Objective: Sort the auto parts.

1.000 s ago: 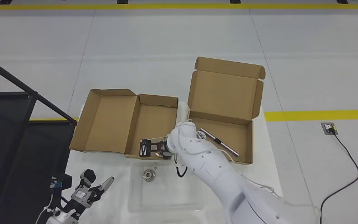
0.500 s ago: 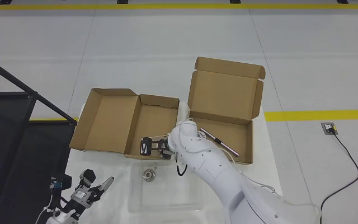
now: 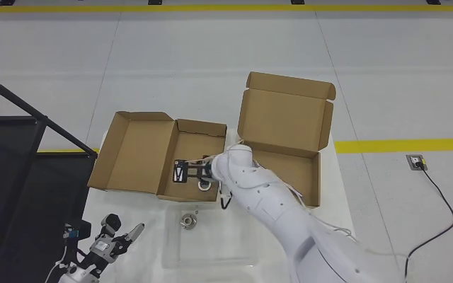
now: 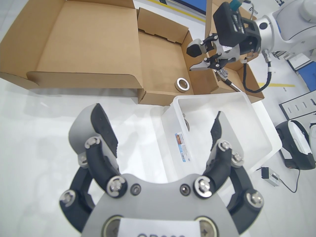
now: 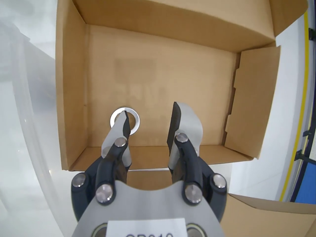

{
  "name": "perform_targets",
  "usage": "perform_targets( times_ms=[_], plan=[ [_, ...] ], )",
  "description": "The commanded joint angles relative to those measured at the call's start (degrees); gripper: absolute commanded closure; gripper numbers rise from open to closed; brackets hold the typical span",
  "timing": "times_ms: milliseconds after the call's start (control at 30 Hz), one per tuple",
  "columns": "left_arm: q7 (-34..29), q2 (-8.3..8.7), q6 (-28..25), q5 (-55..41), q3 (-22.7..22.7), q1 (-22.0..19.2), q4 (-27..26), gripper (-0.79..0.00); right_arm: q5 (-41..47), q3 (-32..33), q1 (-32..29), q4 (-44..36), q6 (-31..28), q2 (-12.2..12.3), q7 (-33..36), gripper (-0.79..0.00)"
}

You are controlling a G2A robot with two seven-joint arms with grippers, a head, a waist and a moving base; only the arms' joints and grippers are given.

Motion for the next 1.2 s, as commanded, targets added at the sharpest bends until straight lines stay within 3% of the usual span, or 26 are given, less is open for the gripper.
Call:
perform_targets(
  times_ms=[0,367,600,800,1167],
  plan=[
    [0.04,-0.01,0.02,0.02,0.03,0.01,-0.01,-0.785,-1.55,-0.44,-0.07,-1.00,-0.71,0.55,-2.99,-0.376],
    [0.03,0.01,-0.11,0.30,0.14,0.05,-0.01,-0.785,-12.87,-3.72,-0.88,-8.96,-5.77,4.81,-21.45,-0.419],
    [-0.04,0.00,0.07,0.23,0.19,0.04,0.02,-0.785,-20.68,-6.26,-2.37,-14.62,-7.74,7.81,-31.73,-0.539],
    [-0.22,0.02,0.03,0.32,0.26,-0.09,0.09,-0.785,-24.92,-8.05,-4.61,-21.13,-9.76,9.43,-33.55,-0.554],
    [-0.17,0.02,0.15,0.49,0.52,-0.26,0.15,-0.785,-27.39,-6.99,-9.27,-33.97,-13.12,12.58,-27.77,-0.526]
  ],
)
